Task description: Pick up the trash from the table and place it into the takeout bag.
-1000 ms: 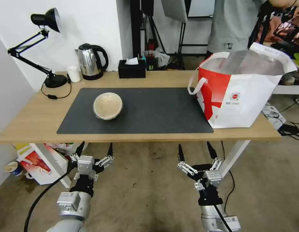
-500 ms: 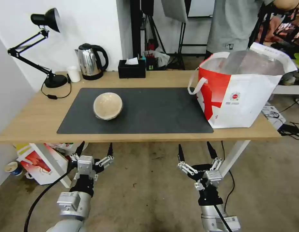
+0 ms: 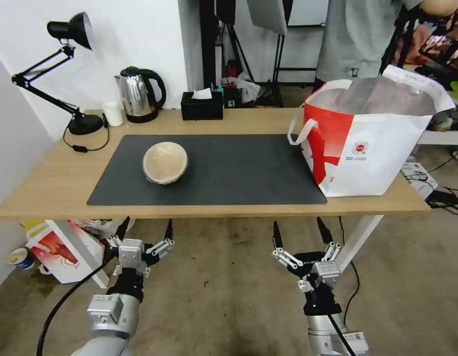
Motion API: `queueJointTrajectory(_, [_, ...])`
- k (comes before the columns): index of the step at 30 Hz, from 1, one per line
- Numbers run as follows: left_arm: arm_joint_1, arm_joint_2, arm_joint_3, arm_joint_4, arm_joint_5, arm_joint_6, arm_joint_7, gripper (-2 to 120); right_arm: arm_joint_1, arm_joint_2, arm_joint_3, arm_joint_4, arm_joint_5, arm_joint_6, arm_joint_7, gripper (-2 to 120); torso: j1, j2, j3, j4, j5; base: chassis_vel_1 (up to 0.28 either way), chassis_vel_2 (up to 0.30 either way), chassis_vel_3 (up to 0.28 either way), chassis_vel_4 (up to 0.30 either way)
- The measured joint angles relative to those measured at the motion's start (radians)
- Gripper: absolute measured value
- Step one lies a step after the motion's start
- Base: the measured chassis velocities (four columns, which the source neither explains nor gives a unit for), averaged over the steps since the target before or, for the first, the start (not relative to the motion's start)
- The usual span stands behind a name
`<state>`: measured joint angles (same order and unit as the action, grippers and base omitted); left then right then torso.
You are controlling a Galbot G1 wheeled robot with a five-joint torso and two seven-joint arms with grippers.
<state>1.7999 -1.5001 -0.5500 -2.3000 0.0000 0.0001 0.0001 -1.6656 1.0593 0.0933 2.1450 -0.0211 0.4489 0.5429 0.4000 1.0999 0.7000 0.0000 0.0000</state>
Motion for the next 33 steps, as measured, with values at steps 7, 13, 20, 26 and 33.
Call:
queueJointTrajectory(7, [-0.012, -0.004, -0.026, 0.025, -0.013, -0.042, 0.018, 100, 0.0, 0.0, 0.0, 0.0, 0.0, 0.0, 0.0, 100, 0.0, 0.0, 0.0, 0.0, 0.0001, 0.0, 0.0, 0.0, 0.0])
queueJointTrajectory(13, [-0.055, -0.017, -0.115, 0.108, -0.067, -0.188, 0.081, 100, 0.0, 0.0, 0.0, 0.0, 0.0, 0.0, 0.0, 100, 0.0, 0.0, 0.0, 0.0, -0.0001, 0.0, 0.0, 0.0, 0.0])
queueJointTrajectory(20, [-0.104, -0.034, -0.219, 0.207, -0.131, -0.361, 0.156, 100, 0.0, 0.0, 0.0, 0.0, 0.0, 0.0, 0.0, 100, 0.0, 0.0, 0.0, 0.0, -0.0001, 0.0, 0.0, 0.0, 0.0])
queueJointTrajectory(26, [-0.147, -0.048, -0.31, 0.292, -0.185, -0.511, 0.221, 100, 0.0, 0.0, 0.0, 0.0, 0.0, 0.0, 0.0, 100, 0.0, 0.0, 0.0, 0.0, 0.0, 0.0, 0.0, 0.0, 0.0])
queueJointTrajectory(33, [-0.202, -0.066, -0.425, 0.401, -0.255, -0.701, 0.304, 100, 0.0, 0.0, 0.0, 0.0, 0.0, 0.0, 0.0, 100, 0.0, 0.0, 0.0, 0.0, -0.0001, 0.0, 0.0, 0.0, 0.0])
